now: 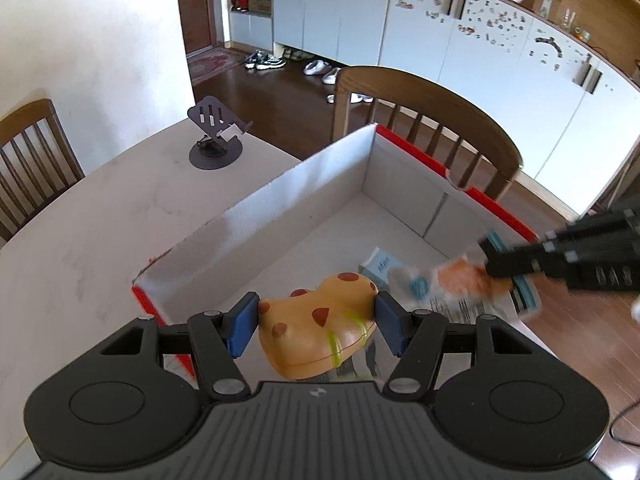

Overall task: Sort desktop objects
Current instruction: 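Open the left tool to drop the cheese toy while the right tool releases the sausage pouch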

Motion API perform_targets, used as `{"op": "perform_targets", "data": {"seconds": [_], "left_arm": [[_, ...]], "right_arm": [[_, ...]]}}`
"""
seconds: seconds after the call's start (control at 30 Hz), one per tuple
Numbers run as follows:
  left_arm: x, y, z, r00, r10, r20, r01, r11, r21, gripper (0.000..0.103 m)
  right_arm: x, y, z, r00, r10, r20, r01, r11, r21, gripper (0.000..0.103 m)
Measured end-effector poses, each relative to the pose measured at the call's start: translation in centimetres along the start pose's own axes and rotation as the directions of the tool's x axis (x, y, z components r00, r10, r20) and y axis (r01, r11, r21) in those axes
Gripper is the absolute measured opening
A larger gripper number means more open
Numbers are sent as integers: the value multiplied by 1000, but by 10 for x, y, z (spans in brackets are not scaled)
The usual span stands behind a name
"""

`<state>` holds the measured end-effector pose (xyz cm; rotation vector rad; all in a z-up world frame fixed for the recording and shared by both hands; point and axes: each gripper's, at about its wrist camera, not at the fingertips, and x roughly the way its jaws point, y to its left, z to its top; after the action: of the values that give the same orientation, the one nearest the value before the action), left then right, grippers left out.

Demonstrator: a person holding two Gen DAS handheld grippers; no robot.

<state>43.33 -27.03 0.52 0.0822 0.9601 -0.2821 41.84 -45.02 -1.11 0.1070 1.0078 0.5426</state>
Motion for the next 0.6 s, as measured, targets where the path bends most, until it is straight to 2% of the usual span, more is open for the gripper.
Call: {"op": "perform_targets", "data": {"seconds": [0.37, 0.6], "left_arm": [[49, 2, 19, 996, 58, -62, -60, 998, -30, 62], [71, 4, 20, 994, 61, -89, -65, 997, -49, 62]], "right_arm": [[25, -2, 2, 997, 23, -70, -25, 999, -33, 0], [45, -1, -2, 993, 37, -110, -40, 999, -30, 0]]}}
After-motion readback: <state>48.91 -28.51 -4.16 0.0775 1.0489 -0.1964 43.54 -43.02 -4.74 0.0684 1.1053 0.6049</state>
